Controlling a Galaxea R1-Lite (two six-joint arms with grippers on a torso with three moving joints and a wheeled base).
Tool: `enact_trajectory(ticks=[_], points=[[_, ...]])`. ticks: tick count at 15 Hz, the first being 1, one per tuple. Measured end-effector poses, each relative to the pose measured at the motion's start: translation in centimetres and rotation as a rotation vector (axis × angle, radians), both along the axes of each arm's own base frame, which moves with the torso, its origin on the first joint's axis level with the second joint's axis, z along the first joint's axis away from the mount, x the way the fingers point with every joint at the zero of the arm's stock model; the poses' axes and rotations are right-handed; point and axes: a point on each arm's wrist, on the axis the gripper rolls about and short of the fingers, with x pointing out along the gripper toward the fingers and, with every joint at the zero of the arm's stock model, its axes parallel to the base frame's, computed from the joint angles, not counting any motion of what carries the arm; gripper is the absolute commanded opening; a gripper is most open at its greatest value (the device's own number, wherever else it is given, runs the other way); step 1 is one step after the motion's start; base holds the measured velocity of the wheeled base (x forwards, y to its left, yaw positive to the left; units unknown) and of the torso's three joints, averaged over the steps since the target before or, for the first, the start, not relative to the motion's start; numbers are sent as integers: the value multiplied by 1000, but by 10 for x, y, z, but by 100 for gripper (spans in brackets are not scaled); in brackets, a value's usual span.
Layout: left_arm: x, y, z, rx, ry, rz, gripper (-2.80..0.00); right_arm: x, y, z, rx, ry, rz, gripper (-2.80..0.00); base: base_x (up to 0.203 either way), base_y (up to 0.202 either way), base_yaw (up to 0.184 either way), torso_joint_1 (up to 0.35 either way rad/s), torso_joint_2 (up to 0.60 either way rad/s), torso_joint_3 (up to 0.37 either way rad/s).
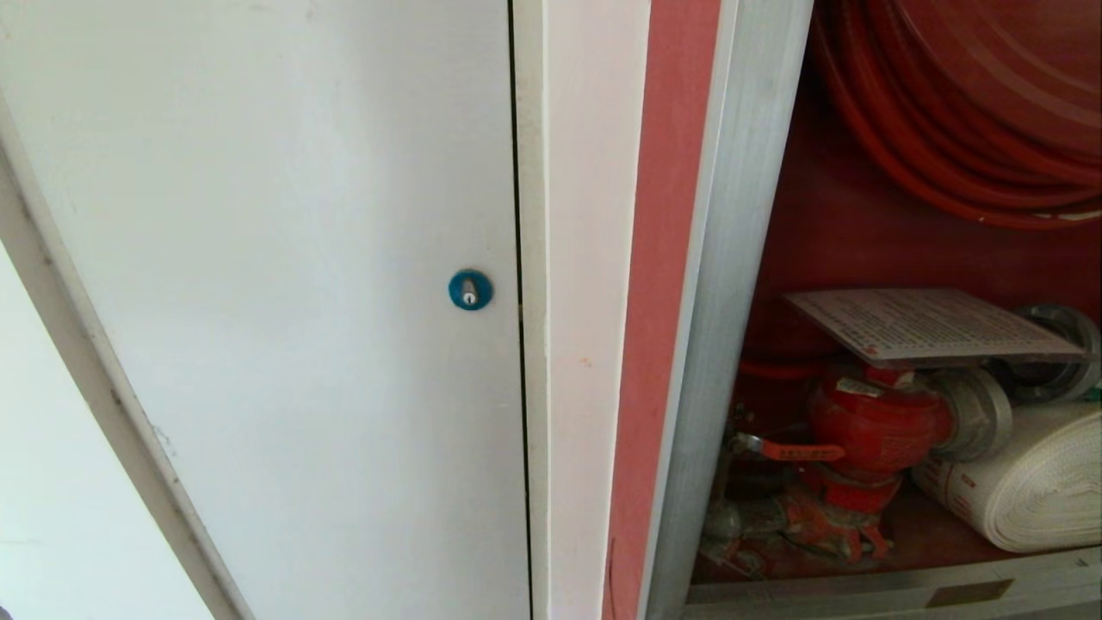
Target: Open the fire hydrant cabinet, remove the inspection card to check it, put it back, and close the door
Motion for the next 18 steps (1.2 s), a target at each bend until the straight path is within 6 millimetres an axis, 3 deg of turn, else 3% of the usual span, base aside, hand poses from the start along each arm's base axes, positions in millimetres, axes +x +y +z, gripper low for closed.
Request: enact_trajectory(ticks=[18], points=[[0, 0, 0, 0, 0, 0, -280, 0, 0, 0, 12, -2, -8, -280, 0, 0, 0, 0, 0, 0]])
